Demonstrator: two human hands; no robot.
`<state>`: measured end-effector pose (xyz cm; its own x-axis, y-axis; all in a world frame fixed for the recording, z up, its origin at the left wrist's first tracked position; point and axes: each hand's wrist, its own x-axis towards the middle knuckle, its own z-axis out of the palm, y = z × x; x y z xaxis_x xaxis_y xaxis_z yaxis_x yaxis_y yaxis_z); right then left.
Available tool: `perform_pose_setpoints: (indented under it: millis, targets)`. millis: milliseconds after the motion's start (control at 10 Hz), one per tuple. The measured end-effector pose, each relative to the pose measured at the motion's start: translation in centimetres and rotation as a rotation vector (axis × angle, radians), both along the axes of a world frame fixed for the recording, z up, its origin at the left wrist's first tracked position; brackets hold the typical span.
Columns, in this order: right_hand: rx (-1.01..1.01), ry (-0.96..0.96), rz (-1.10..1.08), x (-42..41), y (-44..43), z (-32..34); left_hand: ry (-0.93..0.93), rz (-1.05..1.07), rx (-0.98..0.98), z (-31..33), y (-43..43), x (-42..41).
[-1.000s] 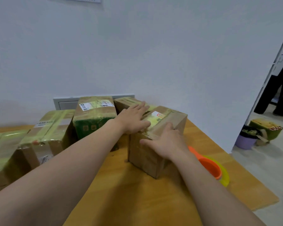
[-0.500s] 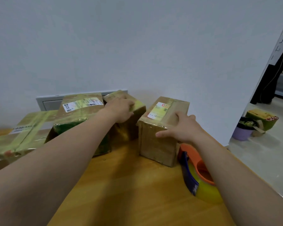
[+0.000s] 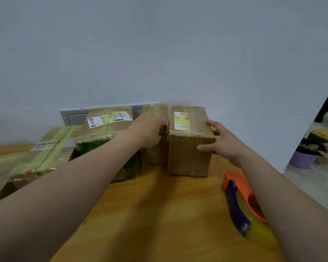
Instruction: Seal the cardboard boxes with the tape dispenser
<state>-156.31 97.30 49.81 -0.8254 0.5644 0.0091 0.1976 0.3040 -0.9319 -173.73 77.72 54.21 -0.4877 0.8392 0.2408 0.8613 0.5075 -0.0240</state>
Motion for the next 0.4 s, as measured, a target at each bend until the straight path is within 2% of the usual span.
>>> perform_pose_setpoints:
  millis: [100,200,300,400]
  targets:
    - [-0.007,0.032,0.018,-1.2,0.8,-0.5,-0.074,0.019,0.075,-0.4,-0.6,-0.1]
    - [0.074,0.033,-0.038,-2.3,0.3,-0.9,-0.107,0.017,0.035,-0.8,-0.9,0.5]
    - [0.306,-0.067,-0.175,-2.9,-0.8,-0.7,-0.133,0.014,-0.003,-0.9,-1.8,1.4]
    - [0.649,-0.053,-0.344,-2.9,-3.6,0.9,-0.11,0.061,0.101,-0.4,-3.9,2.6]
